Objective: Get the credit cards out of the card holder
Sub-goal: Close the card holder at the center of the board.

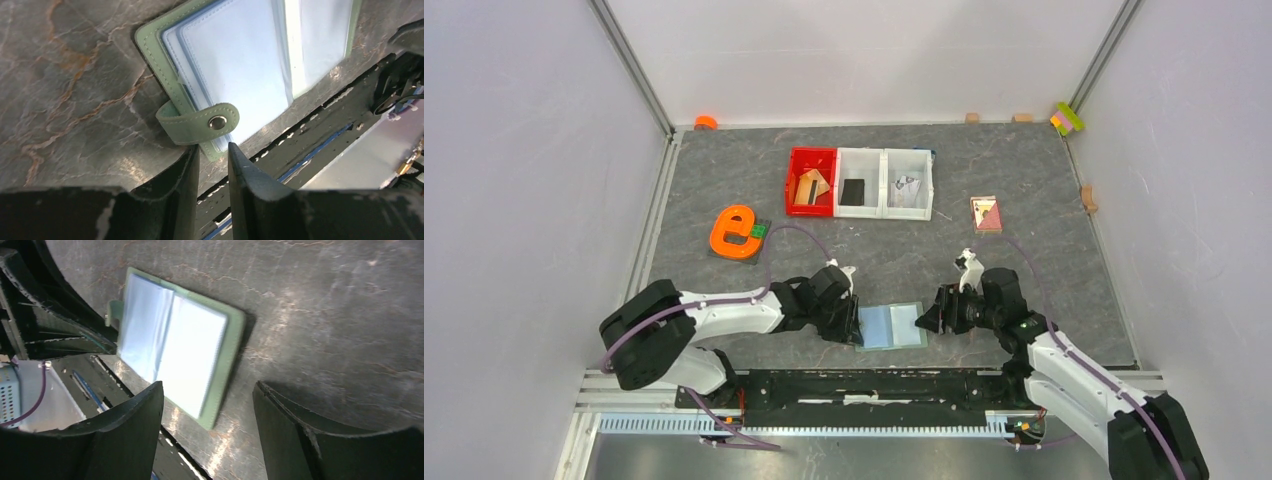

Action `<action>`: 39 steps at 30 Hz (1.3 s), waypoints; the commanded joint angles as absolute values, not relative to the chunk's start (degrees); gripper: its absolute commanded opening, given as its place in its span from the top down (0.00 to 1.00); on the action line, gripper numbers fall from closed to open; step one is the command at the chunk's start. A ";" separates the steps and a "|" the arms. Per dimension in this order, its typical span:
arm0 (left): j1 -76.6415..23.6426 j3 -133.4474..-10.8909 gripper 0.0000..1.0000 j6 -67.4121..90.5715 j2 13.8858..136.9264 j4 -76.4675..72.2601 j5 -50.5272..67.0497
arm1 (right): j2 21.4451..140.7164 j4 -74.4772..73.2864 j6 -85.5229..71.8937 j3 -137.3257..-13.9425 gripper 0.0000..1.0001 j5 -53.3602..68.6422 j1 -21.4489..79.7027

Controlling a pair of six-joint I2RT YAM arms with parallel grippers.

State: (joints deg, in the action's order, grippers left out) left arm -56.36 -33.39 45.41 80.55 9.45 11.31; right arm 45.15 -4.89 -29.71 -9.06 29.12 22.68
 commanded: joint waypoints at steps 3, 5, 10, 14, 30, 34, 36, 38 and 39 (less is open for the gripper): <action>-56.07 -32.29 0.66 47.29 83.41 5.38 12.62 | 48.29 2.31 -36.72 -7.36 0.29 29.74 28.15; -56.06 -32.34 0.71 47.29 83.84 4.98 12.75 | 49.33 7.22 -40.20 -6.29 0.30 31.47 29.91; -56.04 -32.19 0.80 47.20 85.30 3.54 13.46 | 47.16 12.53 -45.82 -7.09 0.35 32.76 31.14; -56.06 -32.41 0.82 47.11 86.30 2.59 13.96 | 45.28 14.21 -48.21 -8.55 0.37 32.97 32.26; -56.05 -33.40 0.82 45.77 85.55 5.15 12.67 | 48.51 -7.99 -32.67 -23.77 0.31 15.73 37.27; -56.07 -33.83 0.83 45.47 85.89 5.62 12.70 | 49.17 -1.46 -37.00 -20.49 0.34 22.10 37.27; -56.01 -33.85 0.83 45.44 86.03 5.49 12.67 | 49.54 6.05 -41.07 -17.33 0.36 26.17 37.28; -56.04 -33.93 0.83 45.44 85.99 5.45 12.66 | 50.27 11.62 -44.32 -14.74 0.36 28.93 37.27; -56.02 -33.92 0.83 45.44 85.87 5.36 12.67 | 50.96 12.63 -44.88 -14.15 0.36 29.69 37.31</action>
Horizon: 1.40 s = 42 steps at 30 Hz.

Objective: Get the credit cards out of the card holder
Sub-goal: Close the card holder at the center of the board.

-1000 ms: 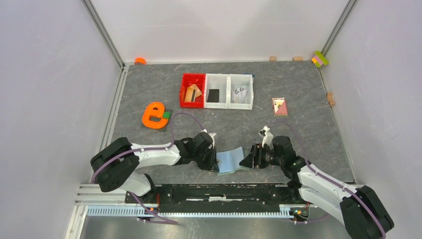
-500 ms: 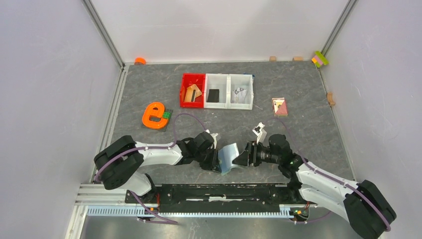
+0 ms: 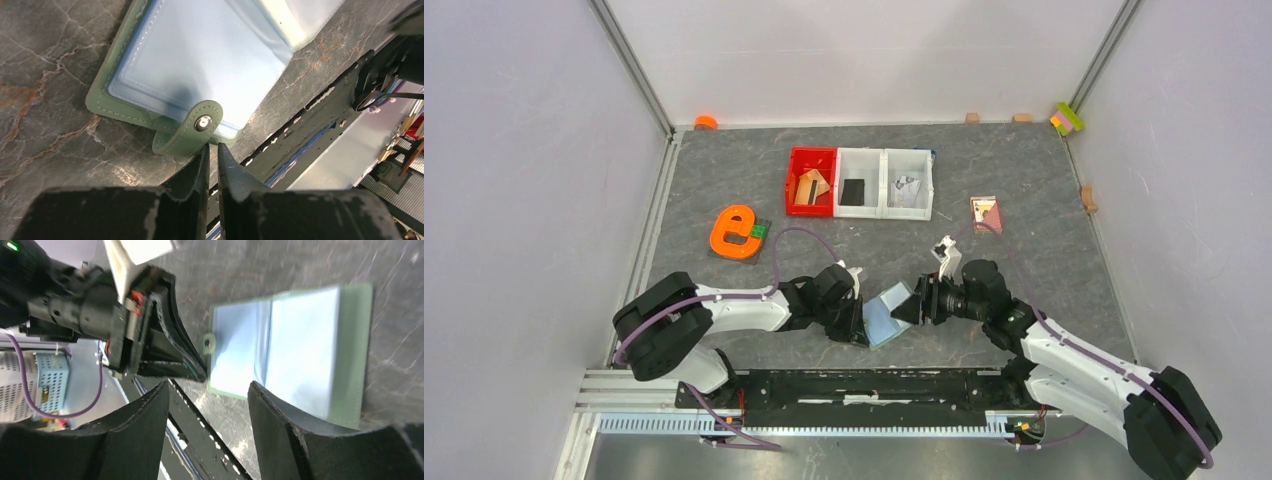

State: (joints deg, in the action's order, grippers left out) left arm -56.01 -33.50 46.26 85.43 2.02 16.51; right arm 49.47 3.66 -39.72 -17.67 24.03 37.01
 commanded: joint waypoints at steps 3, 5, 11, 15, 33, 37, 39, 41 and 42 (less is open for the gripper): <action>-56.03 -34.11 0.83 45.35 85.57 5.83 12.31 | 51.81 6.59 -40.25 -16.58 0.36 27.47 37.26; -56.06 -34.19 0.83 45.35 84.85 6.30 11.81 | 51.12 -3.23 -34.12 -21.74 0.33 19.69 37.31; -56.15 -35.43 0.79 44.68 80.48 12.78 8.31 | 54.65 -17.55 -22.89 -29.28 0.24 0.40 37.27; -56.25 -37.35 0.76 43.78 76.84 19.40 5.76 | 59.35 -21.52 -20.61 -31.04 0.24 -3.22 37.26; -55.48 -47.68 0.29 40.35 86.04 21.79 -3.45 | 66.08 -11.81 -24.73 -22.48 0.37 12.20 37.35; -55.50 -50.77 0.31 39.50 90.97 23.07 -5.11 | 65.39 -6.92 -27.71 -20.64 0.46 17.53 37.35; -55.54 -51.78 0.37 38.88 92.68 23.76 -5.44 | 63.83 -4.23 -29.88 -19.80 0.52 18.97 37.40; -55.55 -52.10 0.44 38.26 93.95 24.24 -5.69 | 62.03 -2.26 -31.47 -19.41 0.57 18.79 37.35; -55.52 -52.12 0.48 38.09 94.54 24.49 -5.54 | 60.92 -1.23 -32.53 -18.85 0.58 18.72 37.34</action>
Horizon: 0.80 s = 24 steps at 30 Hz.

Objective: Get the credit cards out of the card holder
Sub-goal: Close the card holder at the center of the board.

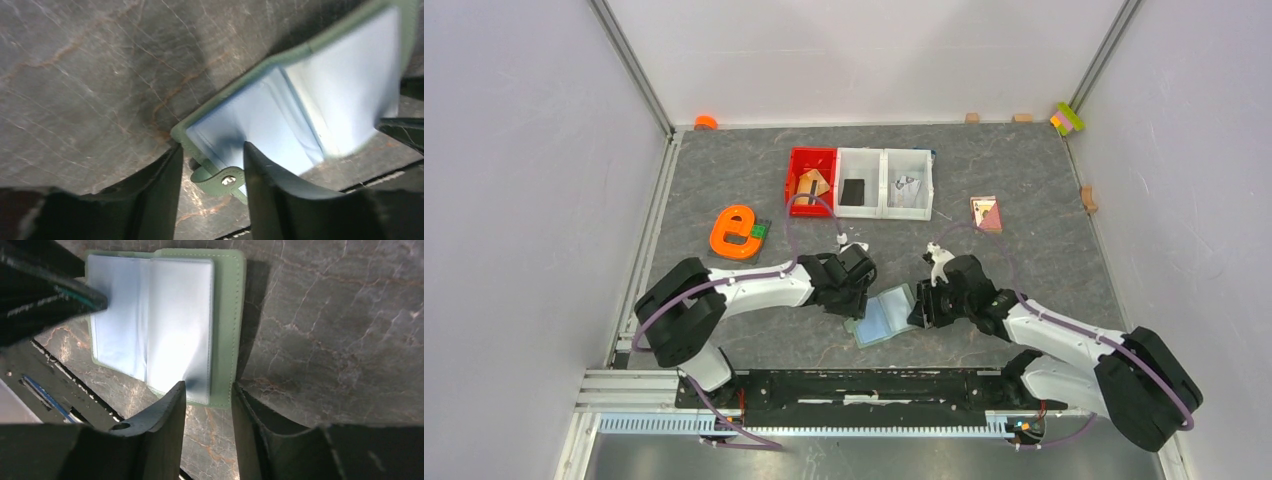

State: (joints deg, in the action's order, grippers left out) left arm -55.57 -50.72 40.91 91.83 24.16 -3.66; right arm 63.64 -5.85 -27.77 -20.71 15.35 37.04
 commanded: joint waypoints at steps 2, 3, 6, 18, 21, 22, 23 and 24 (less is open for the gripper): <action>-55.52 -52.26 0.55 37.66 95.66 24.78 -5.07 | 59.35 2.33 -34.42 -17.47 0.60 20.74 37.31; -55.55 -52.27 0.58 37.58 96.16 24.79 -4.78 | 59.05 4.12 -35.49 -16.80 0.61 22.10 37.40; -55.55 -52.38 0.64 37.49 96.98 24.71 -4.19 | 58.68 8.08 -37.56 -15.73 0.62 25.17 37.73; -55.52 -51.43 0.71 37.97 98.00 21.45 -0.26 | 63.10 22.25 -41.54 -14.94 0.56 31.96 42.56; -55.55 -51.28 0.71 38.01 97.88 21.14 -0.26 | 63.19 26.65 -41.54 -15.37 0.49 34.27 44.38; -55.55 -51.33 0.71 37.97 97.91 21.18 -0.26 | 63.29 28.65 -41.63 -15.17 0.46 35.66 45.00; -55.50 -51.53 0.71 37.99 97.92 21.14 -0.26 | 63.43 31.21 -41.94 -14.83 0.43 36.81 45.66; -55.55 -51.60 0.72 37.94 97.93 21.15 -0.26 | 63.80 33.76 -42.42 -14.47 0.40 38.01 46.03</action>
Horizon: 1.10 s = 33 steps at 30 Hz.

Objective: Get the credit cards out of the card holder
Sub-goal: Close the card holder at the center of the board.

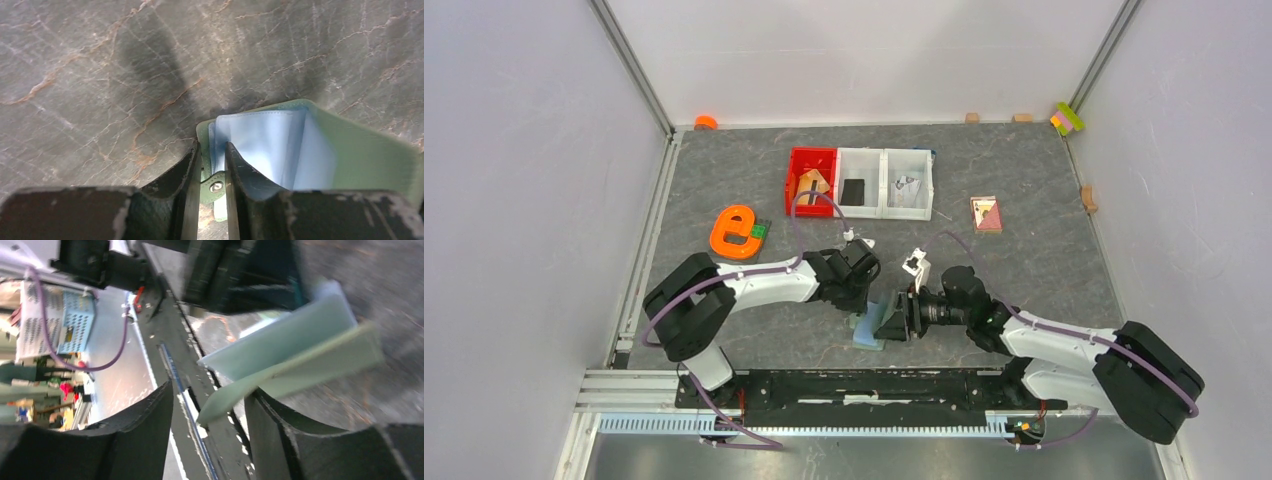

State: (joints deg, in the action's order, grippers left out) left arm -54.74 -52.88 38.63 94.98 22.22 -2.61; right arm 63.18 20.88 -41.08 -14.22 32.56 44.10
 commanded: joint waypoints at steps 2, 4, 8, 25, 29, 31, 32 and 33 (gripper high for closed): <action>-55.55 -51.61 0.72 37.97 98.02 20.93 -0.26 | 64.69 38.52 -44.29 -13.37 0.39 39.83 46.56; -55.48 -51.52 0.72 38.01 97.80 20.83 1.05 | 65.17 40.50 -45.32 -12.45 0.39 40.15 46.57; -55.46 -50.83 0.73 38.15 96.63 20.97 0.63 | 60.93 35.06 -41.76 -12.59 0.39 36.29 46.51; -53.38 -43.95 0.66 41.30 85.34 14.18 8.43 | 68.45 33.34 -38.03 -11.86 0.73 28.59 46.56; -53.06 -43.35 0.66 41.40 84.52 14.97 8.58 | 72.22 30.11 -37.27 -13.45 0.64 26.99 46.58; -52.68 -42.56 0.66 41.23 82.97 15.83 7.35 | 73.99 26.01 -35.75 -14.38 0.62 24.93 46.58; -52.37 -42.13 0.66 41.14 81.85 16.16 7.06 | 74.83 24.47 -35.19 -14.64 0.55 24.58 46.58; -52.15 -41.80 0.66 41.10 81.03 16.84 6.81 | 75.36 23.26 -34.82 -14.97 0.49 24.07 46.53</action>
State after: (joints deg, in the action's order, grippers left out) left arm -53.06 -42.92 39.62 85.65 16.82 7.07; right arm 73.06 27.42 -37.34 -12.64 27.49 46.50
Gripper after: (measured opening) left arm 0.338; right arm 0.426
